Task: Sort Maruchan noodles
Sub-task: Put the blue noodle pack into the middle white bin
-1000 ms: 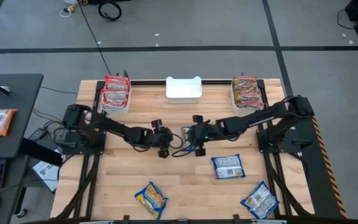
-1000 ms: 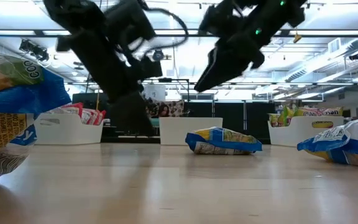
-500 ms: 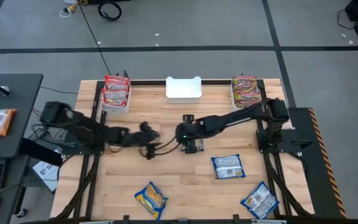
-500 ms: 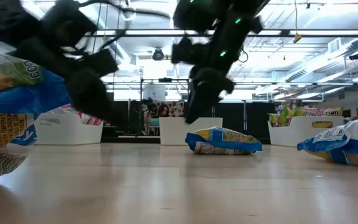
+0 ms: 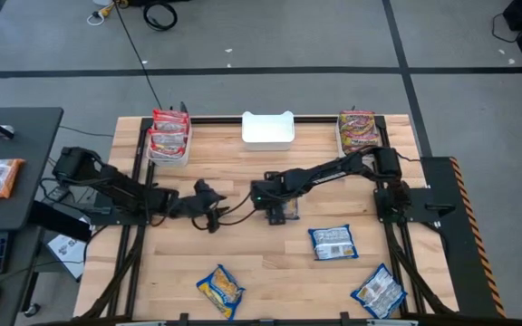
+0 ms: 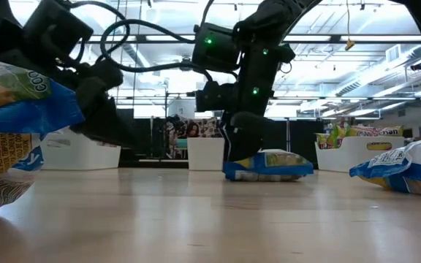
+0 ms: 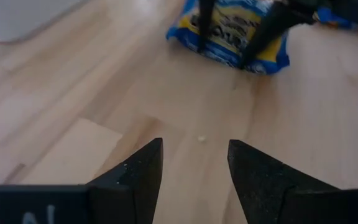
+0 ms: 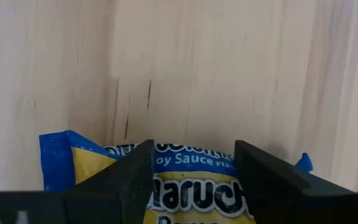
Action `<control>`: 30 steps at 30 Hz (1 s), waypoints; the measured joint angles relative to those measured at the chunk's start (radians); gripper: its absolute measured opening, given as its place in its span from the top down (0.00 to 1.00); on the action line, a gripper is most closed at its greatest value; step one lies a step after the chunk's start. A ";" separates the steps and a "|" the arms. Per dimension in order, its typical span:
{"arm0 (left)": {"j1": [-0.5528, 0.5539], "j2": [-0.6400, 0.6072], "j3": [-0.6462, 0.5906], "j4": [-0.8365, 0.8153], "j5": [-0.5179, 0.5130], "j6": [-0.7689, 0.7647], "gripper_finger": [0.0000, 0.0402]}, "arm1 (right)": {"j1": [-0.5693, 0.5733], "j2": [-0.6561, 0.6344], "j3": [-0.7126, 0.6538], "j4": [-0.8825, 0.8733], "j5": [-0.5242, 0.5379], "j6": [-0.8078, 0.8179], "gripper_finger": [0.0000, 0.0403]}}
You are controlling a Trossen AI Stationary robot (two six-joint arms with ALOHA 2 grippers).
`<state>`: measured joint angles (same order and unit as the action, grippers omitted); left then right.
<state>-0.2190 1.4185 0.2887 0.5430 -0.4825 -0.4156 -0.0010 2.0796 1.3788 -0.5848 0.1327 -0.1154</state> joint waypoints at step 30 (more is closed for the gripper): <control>-0.102 0.001 0.000 0.037 -0.186 -0.092 0.53 | 0.038 -0.183 -0.010 -0.176 0.038 0.119 0.81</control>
<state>-0.3214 1.4197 0.2882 0.5797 -0.6689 -0.5079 0.0369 1.8961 1.3689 -0.7605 0.1706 0.0035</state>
